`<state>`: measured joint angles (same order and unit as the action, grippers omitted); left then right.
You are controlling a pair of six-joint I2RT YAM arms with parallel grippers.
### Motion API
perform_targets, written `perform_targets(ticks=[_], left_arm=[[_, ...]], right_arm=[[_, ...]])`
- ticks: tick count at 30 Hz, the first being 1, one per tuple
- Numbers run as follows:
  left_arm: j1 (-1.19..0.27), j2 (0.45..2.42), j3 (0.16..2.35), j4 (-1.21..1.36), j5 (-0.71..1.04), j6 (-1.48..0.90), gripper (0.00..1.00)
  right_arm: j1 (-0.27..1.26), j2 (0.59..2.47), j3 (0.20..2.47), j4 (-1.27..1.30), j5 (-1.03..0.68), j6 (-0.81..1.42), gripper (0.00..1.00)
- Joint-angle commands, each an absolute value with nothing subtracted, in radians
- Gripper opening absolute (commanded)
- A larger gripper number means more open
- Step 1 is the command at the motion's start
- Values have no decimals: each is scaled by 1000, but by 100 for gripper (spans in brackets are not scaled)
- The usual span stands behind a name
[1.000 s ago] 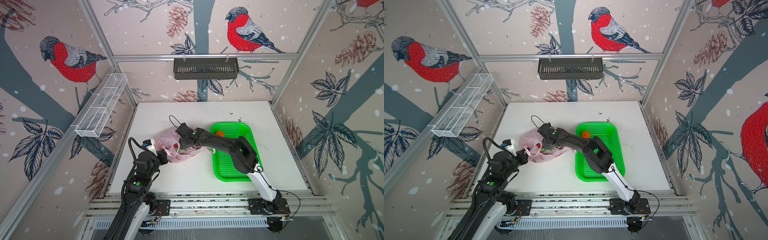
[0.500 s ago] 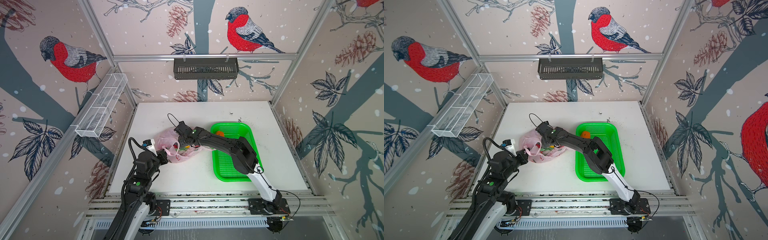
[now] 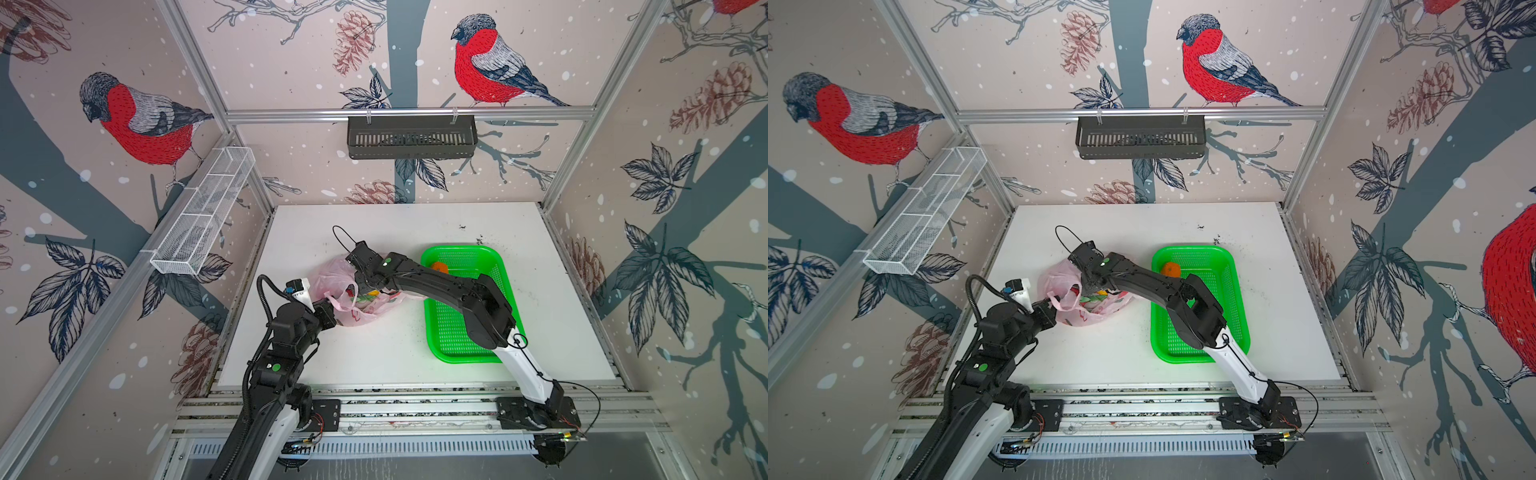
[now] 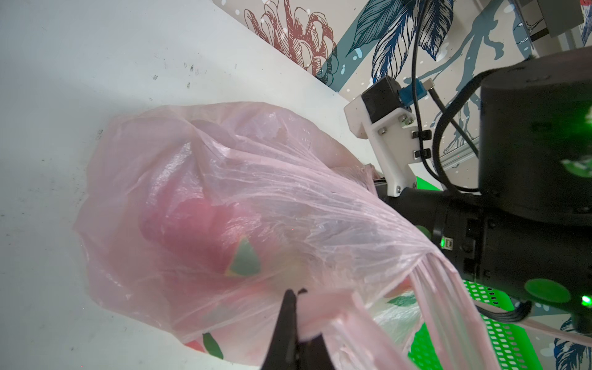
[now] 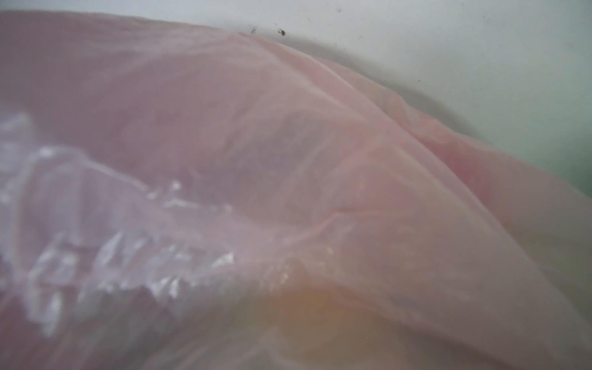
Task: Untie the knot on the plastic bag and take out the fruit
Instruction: 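Close the right gripper on the yellow fruit and lift it out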
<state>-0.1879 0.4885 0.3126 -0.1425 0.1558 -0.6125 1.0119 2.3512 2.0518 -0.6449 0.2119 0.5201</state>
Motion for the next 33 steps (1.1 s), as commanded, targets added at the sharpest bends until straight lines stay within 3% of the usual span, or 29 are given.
perform_targets(ticks=[1,28,33], left_arm=[[-189,488,311,-112,160,-607,0],[-187,489,311,-112,161,-606,0],[-188,488,313,-114,159,-606,0]], right_arm=[[1024,2359,2070,-677,235,506,96],[1034,2413,2096,-723,281,526,93],[1028,2420,2096,-716,276,529,88]])
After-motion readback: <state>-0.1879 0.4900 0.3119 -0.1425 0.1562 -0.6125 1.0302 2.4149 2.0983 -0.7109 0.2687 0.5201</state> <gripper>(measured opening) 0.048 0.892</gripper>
